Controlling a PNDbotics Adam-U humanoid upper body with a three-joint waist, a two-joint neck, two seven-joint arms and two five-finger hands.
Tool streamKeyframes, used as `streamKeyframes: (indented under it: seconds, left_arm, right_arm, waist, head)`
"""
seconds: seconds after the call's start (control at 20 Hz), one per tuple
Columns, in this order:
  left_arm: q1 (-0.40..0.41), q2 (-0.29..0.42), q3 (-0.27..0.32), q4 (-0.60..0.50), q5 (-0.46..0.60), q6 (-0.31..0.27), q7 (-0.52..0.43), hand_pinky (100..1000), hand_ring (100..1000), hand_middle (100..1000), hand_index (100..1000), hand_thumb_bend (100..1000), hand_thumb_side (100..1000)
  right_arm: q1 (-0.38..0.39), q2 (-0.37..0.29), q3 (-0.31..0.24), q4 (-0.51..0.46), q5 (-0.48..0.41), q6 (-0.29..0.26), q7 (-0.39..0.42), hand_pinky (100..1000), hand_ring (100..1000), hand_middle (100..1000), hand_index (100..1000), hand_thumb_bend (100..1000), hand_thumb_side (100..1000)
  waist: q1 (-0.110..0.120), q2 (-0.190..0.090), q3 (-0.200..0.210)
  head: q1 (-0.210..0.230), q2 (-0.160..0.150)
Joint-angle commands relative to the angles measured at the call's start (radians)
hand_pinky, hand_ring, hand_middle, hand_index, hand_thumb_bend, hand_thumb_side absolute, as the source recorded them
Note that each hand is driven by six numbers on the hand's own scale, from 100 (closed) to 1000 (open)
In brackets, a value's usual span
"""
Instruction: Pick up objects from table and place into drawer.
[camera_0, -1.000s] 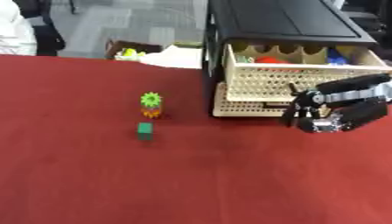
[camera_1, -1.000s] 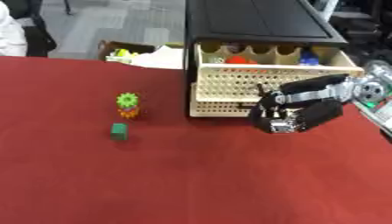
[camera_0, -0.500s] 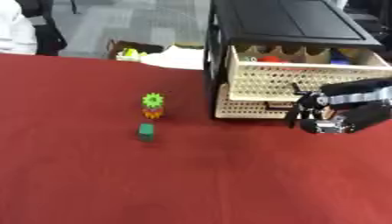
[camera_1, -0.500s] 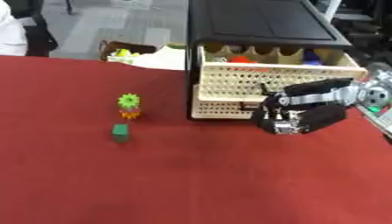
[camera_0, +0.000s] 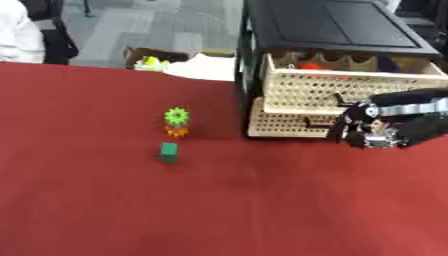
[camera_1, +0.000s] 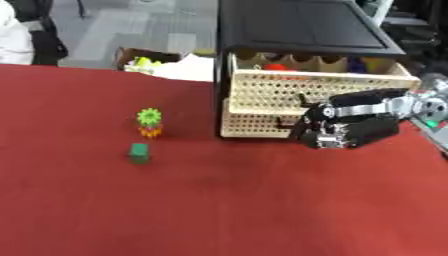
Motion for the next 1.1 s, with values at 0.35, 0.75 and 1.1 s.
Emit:
streamKeyframes:
  seconds: [0.35,0.75,1.1]
  left_arm:
    - [-0.02,0.0,0.006,-0.018,-0.002,-0.007,-0.011,613,615,605,794,100,1000]
    - [-0.022,-0.002,0.005,-0.018,-0.002,-0.01,-0.016,614,615,605,794,100,1000]
    - [-0.023,-0.002,0.005,-0.018,-0.003,-0.012,-0.021,614,614,606,794,100,1000]
  right_arm:
    - [-0.039,-0.024,-0.017,0.025,0.003,-0.01,0.0,456,628,697,856,100,1000]
    - [-0.058,-0.018,-0.017,0.04,0.01,-0.016,-0.008,456,626,695,852,100,1000]
    - [-0.077,-0.012,-0.018,0.059,0.012,-0.019,-0.016,455,623,689,846,100,1000]
  waist:
    - [0.007,-0.006,0.008]
    - [0.012,0.002,0.014]
    - [0.012,0.009,0.022]
  head:
    - [-0.016,-0.013]
    - [-0.02,-0.019]
    - [-0.021,-0.025]
